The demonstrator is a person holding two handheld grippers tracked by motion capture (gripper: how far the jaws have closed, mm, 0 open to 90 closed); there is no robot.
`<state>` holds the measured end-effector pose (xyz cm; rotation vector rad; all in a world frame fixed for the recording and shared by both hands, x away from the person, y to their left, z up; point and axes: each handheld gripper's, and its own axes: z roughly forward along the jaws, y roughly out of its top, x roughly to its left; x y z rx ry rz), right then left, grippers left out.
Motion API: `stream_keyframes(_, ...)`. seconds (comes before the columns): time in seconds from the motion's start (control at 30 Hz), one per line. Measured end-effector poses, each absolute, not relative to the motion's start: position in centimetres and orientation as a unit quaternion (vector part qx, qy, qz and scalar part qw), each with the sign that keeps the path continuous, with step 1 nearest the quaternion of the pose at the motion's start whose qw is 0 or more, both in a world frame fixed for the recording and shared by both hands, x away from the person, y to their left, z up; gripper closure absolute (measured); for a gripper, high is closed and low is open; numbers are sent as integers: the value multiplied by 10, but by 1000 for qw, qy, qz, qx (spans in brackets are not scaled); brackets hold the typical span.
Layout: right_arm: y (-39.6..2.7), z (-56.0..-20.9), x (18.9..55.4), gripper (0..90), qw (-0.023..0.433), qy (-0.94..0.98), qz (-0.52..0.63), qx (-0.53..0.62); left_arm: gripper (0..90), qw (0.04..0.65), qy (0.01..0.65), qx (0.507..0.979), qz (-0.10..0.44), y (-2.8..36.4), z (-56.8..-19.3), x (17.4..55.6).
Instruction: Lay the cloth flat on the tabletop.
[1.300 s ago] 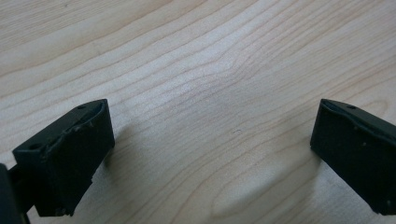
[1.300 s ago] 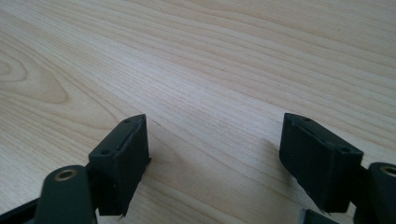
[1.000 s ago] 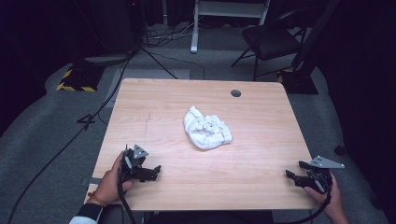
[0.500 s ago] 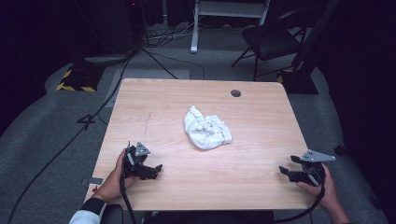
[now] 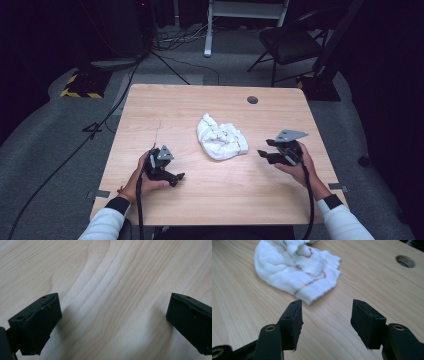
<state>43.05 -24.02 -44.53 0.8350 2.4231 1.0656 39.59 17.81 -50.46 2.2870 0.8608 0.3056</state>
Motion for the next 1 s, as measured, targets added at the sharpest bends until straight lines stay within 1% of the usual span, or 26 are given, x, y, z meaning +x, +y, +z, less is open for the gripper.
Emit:
stream_keyframes(0.2,-206,-469,454,445,171,869,366,287,3,335,319,879,112,157,-504,412)
stream_keyframes(0.3,-196,-482,461,489,171,878,344,286,3,335,314,881,111,148,-504,415)
stream_keyframes(0.37,-193,-488,464,564,169,884,332,285,3,336,311,882,110,142,-504,416)
stream_keyframes(0.43,-195,-490,464,679,146,885,338,283,4,335,304,886,106,137,-504,418)
stream_keyframes(0.47,-195,-489,463,729,148,887,337,281,5,337,296,887,104,134,-504,418)
stream_keyframes(0.53,-197,-486,459,820,156,888,337,272,42,342,288,888,103,130,-503,418)
stream_keyframes(0.57,-198,-484,456,835,160,887,342,267,68,343,286,889,102,128,-502,419)
stream_keyframes(0.6,-200,-482,453,841,160,887,345,264,112,348,289,886,100,127,-501,419)
stream_keyframes(0.63,-201,-480,449,844,163,887,344,260,200,356,290,883,100,126,-499,420)
stream_keyframes(0.67,-203,-477,446,846,170,889,343,252,234,358,289,882,97,124,-497,421)
stream_keyframes(0.73,-205,-472,441,848,179,888,345,244,148,366,288,878,104,120,-490,423)
stream_keyframes(0.77,-207,-470,438,848,181,888,347,242,196,377,286,874,108,118,-486,424)
stream_keyframes(0.8,-207,-467,435,848,185,889,346,238,222,387,285,869,116,115,-482,424)
stream_keyframes(0.83,-208,-465,432,847,188,891,343,232,213,395,281,865,128,111,-477,424)
stream_keyframes(0.9,-210,-462,427,848,188,892,343,228,218,401,280,863,129,103,-469,427)
stream_keyframes(1.0,-216,-460,419,847,190,891,347,222,259,412,282,856,132,90,-462,432)
